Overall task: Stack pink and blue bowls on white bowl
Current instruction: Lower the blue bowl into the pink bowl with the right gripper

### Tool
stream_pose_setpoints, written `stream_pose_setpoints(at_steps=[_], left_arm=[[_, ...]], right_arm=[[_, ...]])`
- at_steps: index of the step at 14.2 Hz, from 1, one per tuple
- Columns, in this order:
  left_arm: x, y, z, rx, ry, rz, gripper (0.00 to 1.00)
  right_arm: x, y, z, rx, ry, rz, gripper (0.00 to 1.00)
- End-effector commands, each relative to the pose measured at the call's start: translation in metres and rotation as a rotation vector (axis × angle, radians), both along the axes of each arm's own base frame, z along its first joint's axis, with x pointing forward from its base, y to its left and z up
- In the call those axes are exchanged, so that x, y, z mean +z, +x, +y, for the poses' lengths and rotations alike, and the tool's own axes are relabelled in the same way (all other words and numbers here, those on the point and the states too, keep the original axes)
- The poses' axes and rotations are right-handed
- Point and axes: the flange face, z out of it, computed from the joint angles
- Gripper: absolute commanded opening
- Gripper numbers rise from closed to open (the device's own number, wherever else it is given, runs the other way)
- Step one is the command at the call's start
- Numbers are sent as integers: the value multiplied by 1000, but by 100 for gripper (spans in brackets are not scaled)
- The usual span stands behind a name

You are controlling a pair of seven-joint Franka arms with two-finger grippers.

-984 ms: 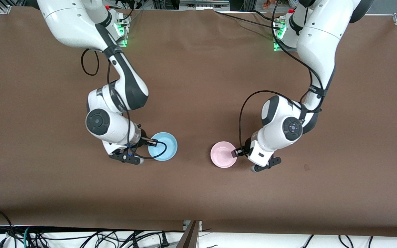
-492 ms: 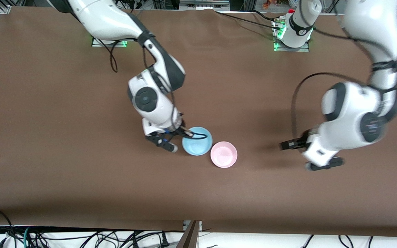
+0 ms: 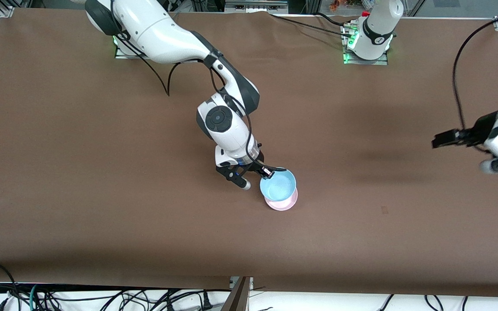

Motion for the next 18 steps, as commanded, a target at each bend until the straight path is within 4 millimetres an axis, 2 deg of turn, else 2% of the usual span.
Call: stream_pose_setpoints(at_steps=[1, 3, 6, 14, 18], left_arm=[[-1, -15, 5, -34, 17, 46, 100], [-8, -10, -3, -50, 16, 55, 100], [-8, -10, -2, -53, 18, 60, 100], [-8, -10, 10, -39, 34, 61, 100], [-8, -10, 10, -37, 33, 61, 100]], right_arm=[[0, 4, 7, 7, -11, -41, 0], [-3, 4, 9, 14, -16, -47, 0], [-4, 3, 16, 17, -5, -60, 0], [-19, 1, 20, 60, -20, -95, 0], [-27, -2, 21, 96, -58, -111, 0]])
